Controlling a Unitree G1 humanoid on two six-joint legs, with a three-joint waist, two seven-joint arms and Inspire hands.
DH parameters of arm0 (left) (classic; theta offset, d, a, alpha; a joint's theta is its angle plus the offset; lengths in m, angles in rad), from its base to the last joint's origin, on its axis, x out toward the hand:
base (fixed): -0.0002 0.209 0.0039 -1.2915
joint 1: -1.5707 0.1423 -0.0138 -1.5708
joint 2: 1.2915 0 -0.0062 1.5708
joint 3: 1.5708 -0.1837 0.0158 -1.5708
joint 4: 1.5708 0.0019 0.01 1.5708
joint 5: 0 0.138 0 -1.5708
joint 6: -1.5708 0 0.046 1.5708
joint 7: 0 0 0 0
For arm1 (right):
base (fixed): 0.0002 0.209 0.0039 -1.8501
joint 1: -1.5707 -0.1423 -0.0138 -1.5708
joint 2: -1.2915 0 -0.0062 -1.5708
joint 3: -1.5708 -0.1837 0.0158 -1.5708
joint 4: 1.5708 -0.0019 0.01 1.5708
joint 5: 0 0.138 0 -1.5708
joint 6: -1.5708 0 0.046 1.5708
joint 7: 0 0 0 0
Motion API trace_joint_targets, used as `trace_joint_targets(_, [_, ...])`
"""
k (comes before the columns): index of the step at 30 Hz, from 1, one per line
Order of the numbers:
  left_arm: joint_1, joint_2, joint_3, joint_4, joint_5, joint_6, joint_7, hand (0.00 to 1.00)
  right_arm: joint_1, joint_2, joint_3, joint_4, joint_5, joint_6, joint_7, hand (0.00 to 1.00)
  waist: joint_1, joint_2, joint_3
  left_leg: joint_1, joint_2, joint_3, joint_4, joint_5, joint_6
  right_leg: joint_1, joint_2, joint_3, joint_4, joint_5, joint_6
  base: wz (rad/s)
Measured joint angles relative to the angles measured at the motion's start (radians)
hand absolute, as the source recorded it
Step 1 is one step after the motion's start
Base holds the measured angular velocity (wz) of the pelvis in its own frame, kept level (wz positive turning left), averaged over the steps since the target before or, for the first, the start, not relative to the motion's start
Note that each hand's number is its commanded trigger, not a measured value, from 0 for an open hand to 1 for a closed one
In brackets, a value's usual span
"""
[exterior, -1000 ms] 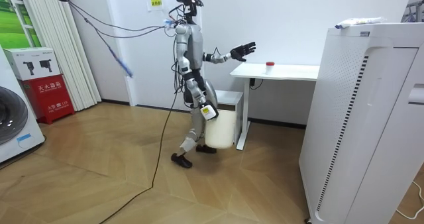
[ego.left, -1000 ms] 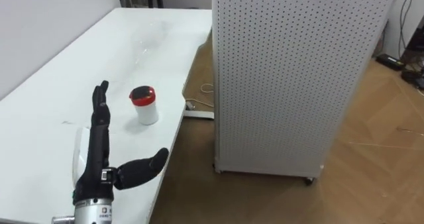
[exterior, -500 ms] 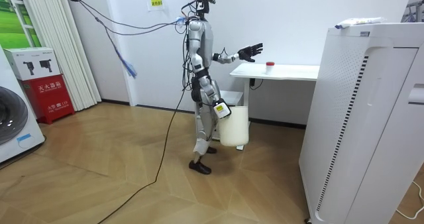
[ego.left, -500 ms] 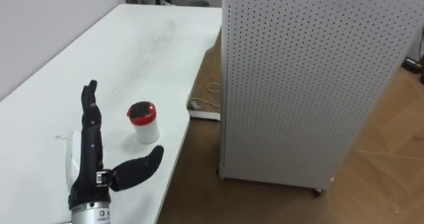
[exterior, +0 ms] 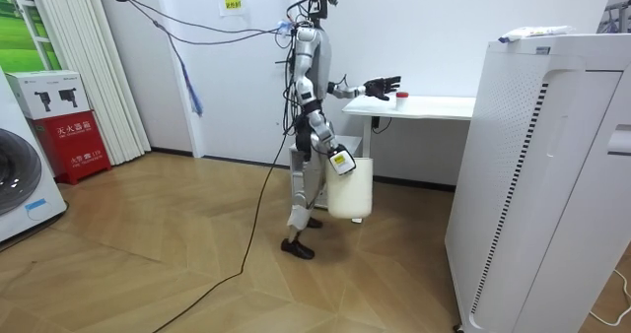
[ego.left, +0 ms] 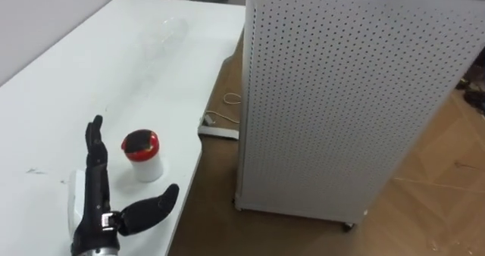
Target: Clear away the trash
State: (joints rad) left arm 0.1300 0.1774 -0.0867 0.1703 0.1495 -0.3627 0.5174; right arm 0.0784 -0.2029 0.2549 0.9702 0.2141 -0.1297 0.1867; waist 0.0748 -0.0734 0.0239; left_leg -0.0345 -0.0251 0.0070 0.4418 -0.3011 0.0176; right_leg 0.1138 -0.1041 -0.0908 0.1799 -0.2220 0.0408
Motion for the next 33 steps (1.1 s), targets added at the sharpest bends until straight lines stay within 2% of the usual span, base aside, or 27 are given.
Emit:
trace_joint_targets(1, [-0.003, -0.001, -0.004, 0.004, -0.016, 0.001, -0.001, 0.00, 0.004, -0.003, 0.000, 0.000, 0.009, -0.001, -0.002, 1.00, -0.004, -0.006, -0.0022, -0.033, -0.008, 0.010, -0.004, 0.002, -0.007, 0.007, -0.004, 0.055, -0.014, 0.001, 0.001, 0.54])
trace_joint_targets(2, [-0.022, -0.004, -0.023, 0.005, -0.048, 0.001, -0.002, 0.00, 0.002, -0.016, -0.005, 0.002, 0.033, -0.001, -0.005, 1.00, -0.012, 0.004, -0.0026, -0.113, 0.001, 0.029, -0.067, 0.048, 0.025, -0.008, -0.002, 0.097, -0.005, -0.005, 0.008, 0.39])
trace_joint_targets(3, [-0.025, 0.003, -0.040, 0.012, -0.087, 0.002, 0.004, 0.00, 0.000, -0.013, -0.001, 0.007, 0.040, 0.008, -0.009, 1.00, 0.008, -0.001, -0.0123, -0.122, 0.003, 0.086, -0.049, 0.086, 0.030, -0.032, -0.015, 0.087, 0.018, -0.020, 0.028, 0.25])
trace_joint_targets(4, [-0.024, 0.004, -0.046, 0.019, -0.108, 0.003, 0.008, 0.00, -0.001, -0.010, -0.001, 0.007, 0.040, 0.010, -0.009, 1.00, 0.016, -0.001, -0.0107, -0.115, 0.007, 0.093, -0.054, 0.086, 0.031, -0.035, -0.015, 0.062, 0.026, -0.018, 0.031, -0.17])
trace_joint_targets(5, [-0.024, 0.012, -0.049, 0.052, -0.144, 0.004, 0.018, 0.00, -0.001, 0.000, -0.001, 0.006, 0.038, 0.010, -0.009, 1.00, 0.023, -0.002, -0.0099, -0.093, 0.007, 0.090, -0.069, 0.086, 0.031, -0.031, -0.015, 0.022, 0.023, -0.013, 0.036, -0.30])
trace_joint_targets(6, [-0.025, 0.015, -0.048, 0.087, -0.189, 0.010, 0.020, 0.00, 0.002, 0.002, -0.001, -0.003, 0.029, 0.011, -0.010, 1.00, 0.030, -0.001, -0.0086, -0.076, 0.007, 0.073, -0.075, 0.086, 0.031, -0.033, -0.014, -0.009, 0.005, -0.001, 0.032, -0.37])
trace_joint_targets(8, [-0.025, 0.010, -0.040, 0.122, -0.252, 0.016, 0.018, 0.00, 0.009, 0.002, -0.001, -0.039, 0.017, 0.012, -0.013, 1.00, 0.036, -0.002, -0.0084, -0.059, 0.005, 0.047, -0.091, 0.085, 0.030, -0.029, -0.011, -0.047, -0.013, 0.013, 0.027, -0.28])
trace_joint_targets(9, [-0.024, 0.002, -0.039, 0.131, -0.282, 0.016, 0.016, 0.00, 0.017, 0.003, 0.000, -0.050, 0.017, 0.012, -0.016, 1.00, 0.028, 0.001, -0.0095, -0.057, 0.007, 0.039, -0.104, 0.086, 0.027, -0.027, 0.000, -0.054, -0.010, 0.015, 0.025, 0.00])
trace_joint_targets(12, [-0.026, -0.005, -0.034, 0.140, -0.299, 0.016, 0.026, 0.00, 0.024, 0.003, 0.002, -0.051, 0.009, 0.037, -0.014, 1.00, 0.006, 0.002, -0.0092, -0.049, 0.013, 0.041, -0.113, 0.089, 0.022, -0.028, 0.007, -0.061, -0.009, 0.017, 0.021, 0.03])
trace_joint_targets(14, [-0.031, -0.005, -0.034, 0.159, -0.299, 0.016, 0.036, 0.00, 0.025, 0.002, -0.001, -0.051, 0.008, 0.042, -0.022, 1.00, 0.002, 0.008, -0.0124, -0.038, 0.013, 0.041, -0.121, 0.087, 0.018, -0.025, 0.009, -0.060, -0.005, 0.017, 0.021, -0.08])
trace_joint_targets(17, [-0.040, -0.005, -0.033, 0.170, -0.299, 0.022, 0.042, 0.00, 0.027, 0.005, -0.002, -0.050, 0.007, 0.048, -0.021, 1.00, -0.010, 0.009, -0.0117, -0.022, 0.013, 0.040, -0.135, 0.086, 0.017, -0.025, 0.009, -0.061, 0.009, 0.017, 0.021, -0.06])
trace_joint_targets(22, [-0.049, -0.005, -0.033, 0.170, -0.299, 0.035, 0.041, 0.00, 0.037, 0.011, -0.001, -0.050, 0.007, 0.059, -0.014, 1.00, -0.013, 0.012, -0.0110, -0.020, 0.013, 0.042, -0.136, 0.086, 0.017, -0.025, 0.008, -0.058, 0.014, 0.018, 0.020, -0.02])
trace_joint_targets(25, [-0.049, -0.005, -0.033, 0.170, -0.299, 0.036, 0.042, 0.00, 0.041, 0.011, 0.000, -0.050, 0.008, 0.060, -0.012, 1.00, -0.014, 0.018, -0.0070, -0.019, 0.013, 0.043, -0.136, 0.086, 0.017, -0.029, 0.009, -0.059, 0.024, 0.018, 0.020, 0.00])
trace_joint_targets(33, [-0.049, -0.005, -0.034, 0.170, -0.301, 0.036, 0.041, 0.00, 0.041, 0.011, 0.003, -0.047, 0.010, 0.066, -0.001, 1.00, -0.015, 0.021, -0.0088, -0.011, 0.013, 0.045, -0.136, 0.086, 0.017, -0.027, 0.009, -0.061, 0.025, 0.018, 0.020, 0.00])
